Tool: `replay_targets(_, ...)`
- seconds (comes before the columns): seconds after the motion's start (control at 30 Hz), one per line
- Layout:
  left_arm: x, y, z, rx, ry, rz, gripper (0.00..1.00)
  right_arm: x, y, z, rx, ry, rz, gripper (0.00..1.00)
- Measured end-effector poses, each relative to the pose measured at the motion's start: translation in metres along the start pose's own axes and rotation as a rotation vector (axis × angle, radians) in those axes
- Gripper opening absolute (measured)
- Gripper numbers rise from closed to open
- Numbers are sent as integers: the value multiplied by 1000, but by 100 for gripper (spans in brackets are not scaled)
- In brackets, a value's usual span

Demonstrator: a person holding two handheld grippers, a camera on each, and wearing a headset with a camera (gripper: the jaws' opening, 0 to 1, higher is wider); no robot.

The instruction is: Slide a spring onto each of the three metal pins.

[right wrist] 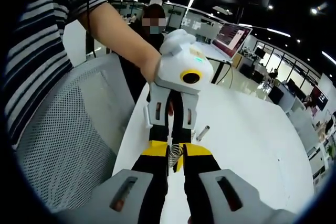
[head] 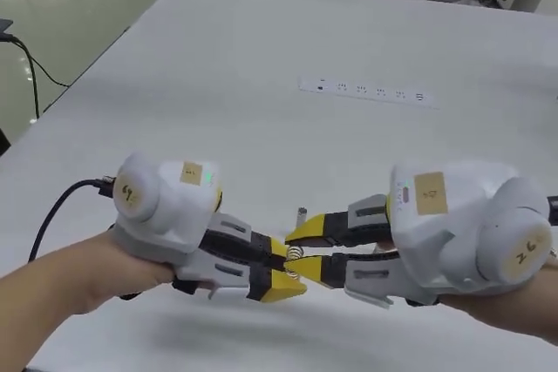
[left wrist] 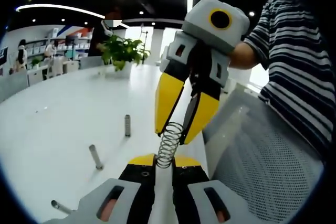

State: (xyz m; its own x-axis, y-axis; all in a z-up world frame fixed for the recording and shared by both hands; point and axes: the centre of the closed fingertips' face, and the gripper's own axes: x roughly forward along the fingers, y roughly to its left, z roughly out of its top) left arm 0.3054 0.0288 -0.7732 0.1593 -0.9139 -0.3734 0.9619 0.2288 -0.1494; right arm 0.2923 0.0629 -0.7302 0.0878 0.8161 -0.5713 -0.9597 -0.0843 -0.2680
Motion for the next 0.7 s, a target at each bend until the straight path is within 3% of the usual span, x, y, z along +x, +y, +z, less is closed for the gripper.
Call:
replay_targets(0.27,-2,1,4,-7,-8,5,4,-1,-3,4,-19,1,5,7)
replay_targets(0.43,-6,3,7,-19,-22,24,12,0,-4,4,-31,11,5,7)
replay_targets(0.7,-16,8,3,-37,-22,53,15,-1,-7,3,-33,17,-1,7)
